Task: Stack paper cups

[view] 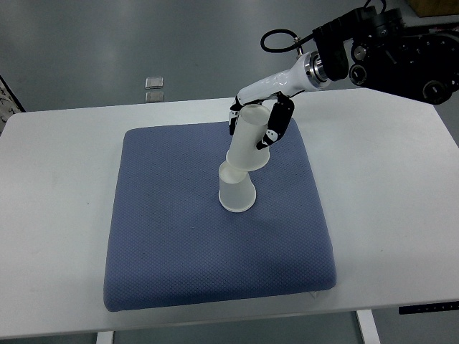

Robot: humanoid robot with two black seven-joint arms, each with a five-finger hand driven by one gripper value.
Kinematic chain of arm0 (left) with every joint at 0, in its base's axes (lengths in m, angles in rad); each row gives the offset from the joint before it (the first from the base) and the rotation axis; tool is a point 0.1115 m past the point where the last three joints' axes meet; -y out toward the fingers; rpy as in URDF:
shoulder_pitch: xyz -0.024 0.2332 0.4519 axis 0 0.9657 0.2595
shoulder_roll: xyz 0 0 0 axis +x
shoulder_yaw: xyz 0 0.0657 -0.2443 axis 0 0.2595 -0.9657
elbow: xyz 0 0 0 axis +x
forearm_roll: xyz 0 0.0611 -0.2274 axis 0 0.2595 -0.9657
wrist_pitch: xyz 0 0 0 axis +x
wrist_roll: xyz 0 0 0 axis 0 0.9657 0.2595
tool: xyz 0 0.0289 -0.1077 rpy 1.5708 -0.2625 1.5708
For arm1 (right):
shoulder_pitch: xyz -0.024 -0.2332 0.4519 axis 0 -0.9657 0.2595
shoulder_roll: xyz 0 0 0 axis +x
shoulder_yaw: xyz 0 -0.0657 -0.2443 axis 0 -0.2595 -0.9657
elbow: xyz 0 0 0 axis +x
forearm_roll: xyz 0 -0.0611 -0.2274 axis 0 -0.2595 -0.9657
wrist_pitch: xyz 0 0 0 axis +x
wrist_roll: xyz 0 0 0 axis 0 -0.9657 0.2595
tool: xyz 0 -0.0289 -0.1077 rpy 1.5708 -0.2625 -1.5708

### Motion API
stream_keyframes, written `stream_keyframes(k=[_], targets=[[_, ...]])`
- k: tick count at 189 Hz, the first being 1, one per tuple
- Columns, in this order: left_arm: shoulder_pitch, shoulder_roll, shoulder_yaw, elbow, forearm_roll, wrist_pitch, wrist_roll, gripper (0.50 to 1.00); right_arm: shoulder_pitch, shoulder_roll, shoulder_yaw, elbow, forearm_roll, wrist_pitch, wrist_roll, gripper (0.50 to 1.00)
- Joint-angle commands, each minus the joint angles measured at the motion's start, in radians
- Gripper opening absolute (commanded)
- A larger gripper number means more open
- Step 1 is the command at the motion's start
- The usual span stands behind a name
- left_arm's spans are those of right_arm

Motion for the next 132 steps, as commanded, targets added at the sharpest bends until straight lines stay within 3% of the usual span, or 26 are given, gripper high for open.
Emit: stream_keyframes(k=[1,132], targets=[[0.0,0.0,-0.001,0.0,0.0,0.0,0.0,1.0,-0.004,0.003,-0.002,0.0,-0.001,-0.001,0.0,0.672],[0.0,0.0,-0.001,0.0,0.0,0.0,0.0,1.0,-0.015,0.044,-0.002,-0.002,-0.003,-0.007,0.0,0.674]])
